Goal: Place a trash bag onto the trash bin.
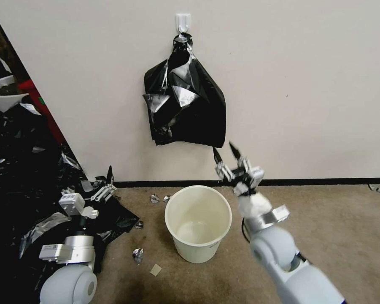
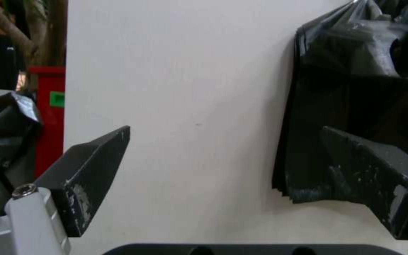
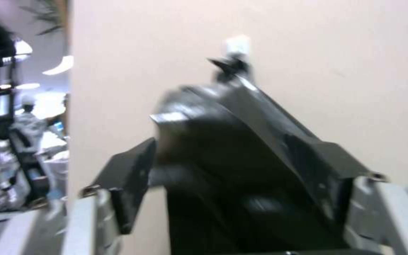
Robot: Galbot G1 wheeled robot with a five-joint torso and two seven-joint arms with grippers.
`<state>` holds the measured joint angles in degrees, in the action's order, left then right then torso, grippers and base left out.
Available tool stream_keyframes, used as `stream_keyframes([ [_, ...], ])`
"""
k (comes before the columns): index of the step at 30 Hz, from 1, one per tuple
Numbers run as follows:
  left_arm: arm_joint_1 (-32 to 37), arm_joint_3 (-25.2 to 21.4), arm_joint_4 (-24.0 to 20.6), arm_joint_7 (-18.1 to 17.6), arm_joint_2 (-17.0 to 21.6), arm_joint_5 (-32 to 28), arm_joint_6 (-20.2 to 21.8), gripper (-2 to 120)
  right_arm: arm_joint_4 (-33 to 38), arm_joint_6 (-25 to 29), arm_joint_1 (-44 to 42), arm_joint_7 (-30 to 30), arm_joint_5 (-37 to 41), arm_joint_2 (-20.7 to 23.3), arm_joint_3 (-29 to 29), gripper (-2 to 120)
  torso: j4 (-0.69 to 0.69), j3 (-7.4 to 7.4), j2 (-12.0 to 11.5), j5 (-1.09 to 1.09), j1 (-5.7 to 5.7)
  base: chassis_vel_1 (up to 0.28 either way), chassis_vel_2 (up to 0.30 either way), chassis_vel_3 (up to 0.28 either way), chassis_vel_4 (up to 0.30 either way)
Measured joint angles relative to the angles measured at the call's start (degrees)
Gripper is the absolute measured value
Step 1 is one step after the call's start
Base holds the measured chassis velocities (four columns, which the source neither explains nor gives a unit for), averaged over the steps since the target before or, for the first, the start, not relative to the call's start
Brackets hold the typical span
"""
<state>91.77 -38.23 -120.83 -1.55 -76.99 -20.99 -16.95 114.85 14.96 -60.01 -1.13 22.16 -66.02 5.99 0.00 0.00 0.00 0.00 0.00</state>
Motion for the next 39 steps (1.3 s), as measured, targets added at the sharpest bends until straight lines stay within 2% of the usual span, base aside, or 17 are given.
stream_keyframes([
  [3,0.2,-0.4,-0.4,-0.1,0.1,0.0,0.2,100,-4.5,-1.7,9.4,0.2,-4.0,0.8,-3.2,92,0.03,0.01,0.0,0.0,0.0,0.0,0.0,0.0,0.0],
  [7,0.4,-0.7,-0.5,-0.1,0.3,0.0,0.2,100,-5.5,-6.0,14.6,0.4,-5.1,1.9,-5.4,100,0.0,0.01,0.0,0.0,0.0,0.0,0.0,0.0,0.0],
  [8,0.4,-0.7,-0.5,-0.1,0.3,0.0,0.2,100,-5.5,-6.0,14.6,0.4,-5.1,1.9,-5.4,100,0.0,0.01,0.0,0.0,0.0,0.0,0.0,0.0,0.0],
  [10,0.5,-0.8,-0.4,-0.1,0.3,0.1,0.2,100,-5.5,-11.7,18.7,1.2,-5.2,3.2,-7.5,100,0.01,0.01,0.0,0.0,0.0,0.0,0.0,0.0,0.0],
  [11,0.5,-0.8,-0.4,-0.1,0.3,0.1,0.2,100,-5.5,-11.7,18.7,1.2,-5.2,3.2,-7.5,100,0.01,0.01,0.0,0.0,0.0,0.0,0.0,0.0,0.0],
  [13,0.5,-0.5,-0.3,-0.1,-0.1,0.2,0.2,100,-5.6,-15.8,21.8,2.3,-4.9,4.1,-8.8,100,0.0,0.01,0.0,0.0,0.0,0.0,0.0,0.0,0.0],
  [23,0.3,-0.6,0.2,-0.2,-0.1,0.3,0.2,100,-7.8,-19.8,28.2,3.6,-0.9,4.8,-11.0,99,0.01,0.0,0.0,0.0,0.0,0.0,0.0,0.0,0.0],
  [25,0.2,-0.6,0.3,-0.2,0.0,0.3,0.1,100,-8.5,-20.5,29.5,5.8,-0.3,5.2,-11.3,91,0.0,0.01,0.0,0.0,0.0,0.0,0.0,0.0,0.0],
  [26,0.2,-0.6,0.3,-0.2,0.0,0.3,0.1,100,-8.5,-20.5,29.5,5.8,-0.3,5.2,-11.3,91,0.0,0.01,0.0,0.0,0.0,0.0,0.0,0.0,0.0],
  [29,0.1,-0.7,0.3,-0.2,0.0,0.2,0.1,100,-9.2,-21.9,30.6,8.1,-0.6,5.7,-11.3,76,0.0,0.0,0.0,0.0,0.0,0.0,0.0,0.0,0.0],
  [31,0.1,-0.7,0.3,-0.2,0.0,0.2,0.1,100,-9.5,-22.2,30.9,8.4,-1.0,5.8,-11.3,75,0.0,0.0,0.0,0.0,0.0,0.0,0.0,0.0,0.0],
  [35,-0.1,-0.7,0.5,-0.2,0.0,0.2,0.1,100,-10.6,-23.2,31.8,8.7,-4.0,6.4,-10.9,54,0.0,0.0,0.0,0.0,0.0,0.0,0.0,0.0,0.0],
  [37,-0.2,-0.6,0.5,-0.2,0.0,0.2,0.1,100,-10.7,-23.3,31.8,8.8,-4.5,6.6,-10.8,51,0.0,0.0,0.0,0.0,0.0,0.0,0.0,0.0,0.0],
  [39,-0.3,-0.6,0.6,-0.2,0.0,0.2,0.1,100,-10.7,-23.3,31.6,9.0,-4.9,7.0,-10.5,41,0.0,0.0,0.0,0.0,0.0,0.0,0.0,0.0,0.0],
])
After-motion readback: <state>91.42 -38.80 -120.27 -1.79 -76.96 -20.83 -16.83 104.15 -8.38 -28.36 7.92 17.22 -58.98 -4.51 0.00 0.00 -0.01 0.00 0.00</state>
